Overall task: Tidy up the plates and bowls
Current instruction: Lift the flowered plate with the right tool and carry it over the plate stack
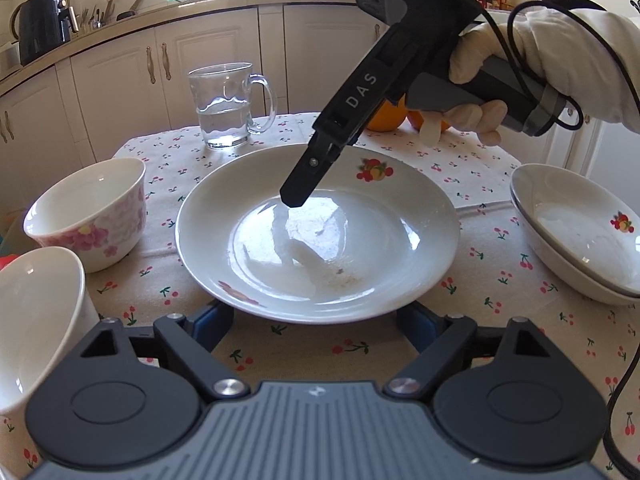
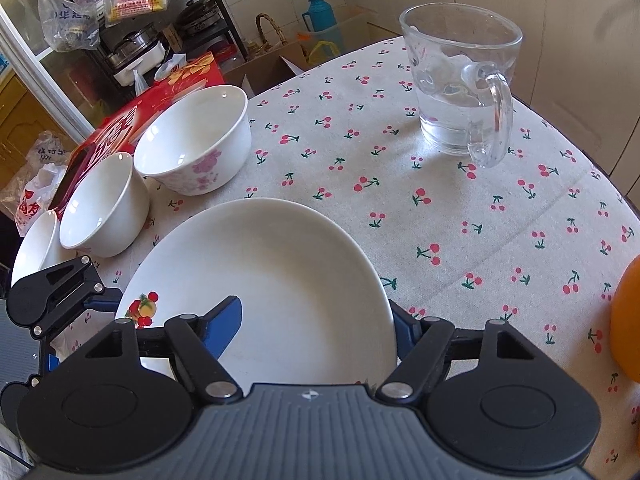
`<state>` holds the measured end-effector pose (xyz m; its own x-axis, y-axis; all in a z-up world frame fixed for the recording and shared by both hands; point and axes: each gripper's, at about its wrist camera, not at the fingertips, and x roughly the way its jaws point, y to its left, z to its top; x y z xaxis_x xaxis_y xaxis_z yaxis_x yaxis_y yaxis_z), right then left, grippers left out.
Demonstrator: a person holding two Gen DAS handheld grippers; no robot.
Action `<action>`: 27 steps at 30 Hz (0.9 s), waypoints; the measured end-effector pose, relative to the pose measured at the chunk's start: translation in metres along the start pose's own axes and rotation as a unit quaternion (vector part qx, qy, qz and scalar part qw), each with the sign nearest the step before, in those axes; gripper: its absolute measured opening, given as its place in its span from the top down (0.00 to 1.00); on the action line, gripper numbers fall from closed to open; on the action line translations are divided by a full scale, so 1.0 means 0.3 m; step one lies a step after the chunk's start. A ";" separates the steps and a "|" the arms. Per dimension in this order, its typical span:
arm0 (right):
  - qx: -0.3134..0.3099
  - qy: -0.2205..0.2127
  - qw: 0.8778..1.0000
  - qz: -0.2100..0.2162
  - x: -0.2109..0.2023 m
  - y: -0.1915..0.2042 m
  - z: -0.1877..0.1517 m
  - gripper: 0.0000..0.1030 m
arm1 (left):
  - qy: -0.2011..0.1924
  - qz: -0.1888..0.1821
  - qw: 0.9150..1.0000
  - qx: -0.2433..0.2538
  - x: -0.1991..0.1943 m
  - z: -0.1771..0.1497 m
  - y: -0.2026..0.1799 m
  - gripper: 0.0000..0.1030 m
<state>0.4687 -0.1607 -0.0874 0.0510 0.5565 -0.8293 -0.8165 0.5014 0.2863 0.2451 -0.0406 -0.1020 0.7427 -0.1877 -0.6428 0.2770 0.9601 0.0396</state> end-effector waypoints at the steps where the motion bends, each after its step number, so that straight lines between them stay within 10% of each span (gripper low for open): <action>1: 0.000 0.000 1.000 -0.001 0.000 0.001 -0.001 0.22 | 0.000 0.001 1.000 0.001 -0.001 0.000 0.000 0.14; 27: 0.041 -0.026 0.999 -0.020 -0.144 0.149 -0.141 0.22 | 0.004 -0.020 0.999 0.047 -0.182 -0.016 -0.050 0.14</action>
<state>0.4058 -0.1905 -0.0589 0.1131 0.5675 -0.8156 -0.7641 0.5744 0.2937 0.1974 -0.0437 -0.0711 0.7246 -0.2238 -0.6518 0.3625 0.9282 0.0843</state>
